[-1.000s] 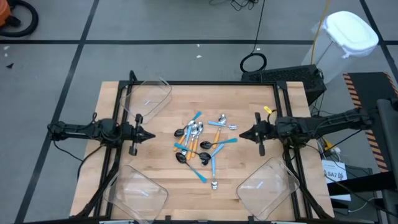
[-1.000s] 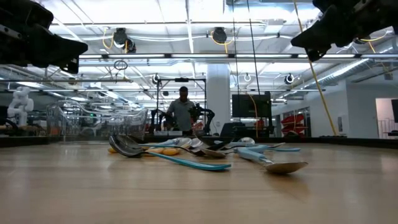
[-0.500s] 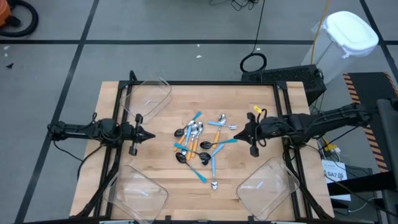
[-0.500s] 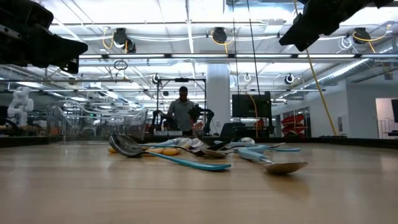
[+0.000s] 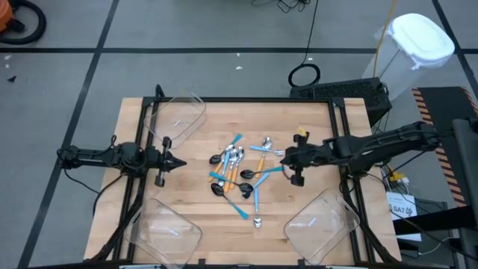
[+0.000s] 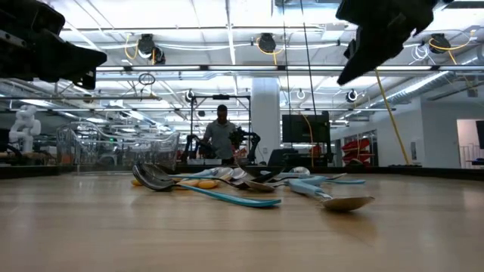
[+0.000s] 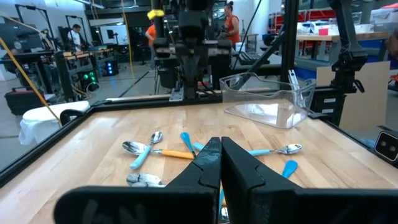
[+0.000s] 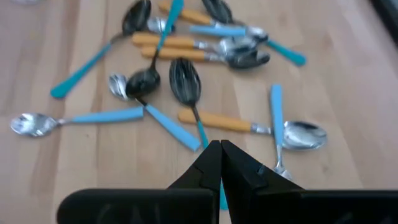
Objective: Sort silverware by color (type)
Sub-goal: Put the blue spoon into the top left transparent bin
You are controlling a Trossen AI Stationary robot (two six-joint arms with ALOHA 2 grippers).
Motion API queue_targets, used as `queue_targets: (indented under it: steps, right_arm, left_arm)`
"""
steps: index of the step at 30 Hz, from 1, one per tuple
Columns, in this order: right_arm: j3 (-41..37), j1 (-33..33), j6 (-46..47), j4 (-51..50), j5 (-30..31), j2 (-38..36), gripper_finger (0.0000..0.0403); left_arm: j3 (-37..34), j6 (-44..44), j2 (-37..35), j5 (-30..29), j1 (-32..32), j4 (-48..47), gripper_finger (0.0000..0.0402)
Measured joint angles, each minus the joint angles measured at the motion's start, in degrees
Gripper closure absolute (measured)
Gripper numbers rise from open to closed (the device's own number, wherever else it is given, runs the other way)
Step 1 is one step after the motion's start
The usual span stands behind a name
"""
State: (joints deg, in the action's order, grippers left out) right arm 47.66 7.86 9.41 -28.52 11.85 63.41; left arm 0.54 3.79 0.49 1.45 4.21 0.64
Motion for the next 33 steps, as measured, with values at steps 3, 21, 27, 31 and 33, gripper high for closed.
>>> queue_targets:
  steps: [3, 21, 27, 31, 33]
  right_arm:
    - [0.0, 0.0, -0.67, 1.2, -0.02, 3.49, 0.0395]
    - [2.01, -6.51, -4.09, 6.36, -7.54, 19.15, 0.0271]
    - [2.01, -6.56, -3.98, 4.57, -7.62, 21.59, 0.0269]
    - [2.01, -6.56, -4.15, 2.67, -7.56, 21.82, 0.0261]
    - [2.01, -6.56, -5.39, 2.82, -7.54, 21.82, 0.0253]
  left_arm:
    - [0.02, -0.05, 0.0, 0.0, 0.0, 0.01, 0.0394]
    - [-0.02, 0.13, -0.01, -0.01, 0.0, 0.31, 0.0394]
    - [-0.02, 0.26, 0.0, -0.02, 0.0, 0.33, 0.0394]
    - [-0.02, 0.36, -0.01, -0.02, 0.0, 0.33, 0.0394]
    - [-0.02, 0.19, -0.02, -0.02, 0.0, 0.33, 0.0394]
